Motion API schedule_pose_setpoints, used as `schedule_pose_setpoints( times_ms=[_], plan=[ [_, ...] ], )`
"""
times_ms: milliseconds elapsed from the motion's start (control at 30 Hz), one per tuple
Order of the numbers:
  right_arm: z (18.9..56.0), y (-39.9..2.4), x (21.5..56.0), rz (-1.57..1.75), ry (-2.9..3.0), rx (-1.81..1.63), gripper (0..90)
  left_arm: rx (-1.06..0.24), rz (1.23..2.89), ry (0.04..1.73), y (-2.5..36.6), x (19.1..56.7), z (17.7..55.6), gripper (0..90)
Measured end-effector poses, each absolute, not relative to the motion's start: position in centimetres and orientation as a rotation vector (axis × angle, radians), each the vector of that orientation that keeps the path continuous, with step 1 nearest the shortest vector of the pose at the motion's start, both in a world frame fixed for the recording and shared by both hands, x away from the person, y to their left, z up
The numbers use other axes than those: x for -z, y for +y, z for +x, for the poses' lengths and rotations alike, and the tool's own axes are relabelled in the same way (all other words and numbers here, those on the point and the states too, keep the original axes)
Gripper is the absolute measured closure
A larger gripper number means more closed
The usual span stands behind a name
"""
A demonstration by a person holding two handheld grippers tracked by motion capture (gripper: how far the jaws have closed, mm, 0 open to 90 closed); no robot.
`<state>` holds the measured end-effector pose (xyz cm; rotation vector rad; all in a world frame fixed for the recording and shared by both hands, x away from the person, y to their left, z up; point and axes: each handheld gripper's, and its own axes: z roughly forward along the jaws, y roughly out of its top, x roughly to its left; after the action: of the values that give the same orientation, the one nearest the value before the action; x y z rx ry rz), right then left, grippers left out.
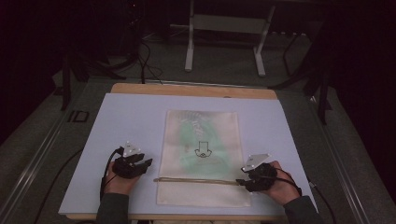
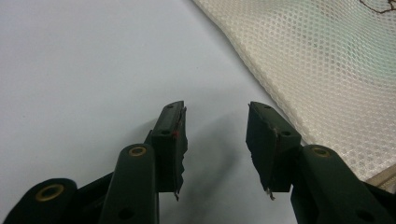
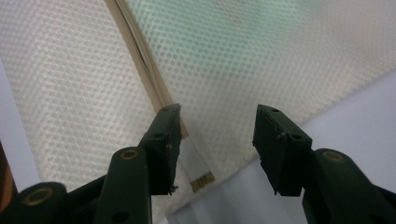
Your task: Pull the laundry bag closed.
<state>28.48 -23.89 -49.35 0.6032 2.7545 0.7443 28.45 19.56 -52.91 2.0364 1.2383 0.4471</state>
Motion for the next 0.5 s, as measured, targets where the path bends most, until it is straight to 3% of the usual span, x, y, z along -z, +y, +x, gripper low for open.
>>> schedule_pose_setpoints(
  times_ms=[500],
  plan=[
    [28.6, -21.3, 48.7, 0.517, 2.783, -0.752, 51.1, -0.447, 2.048, 1.229, 19.5, 52.9, 28.4, 57.4]
  ],
)
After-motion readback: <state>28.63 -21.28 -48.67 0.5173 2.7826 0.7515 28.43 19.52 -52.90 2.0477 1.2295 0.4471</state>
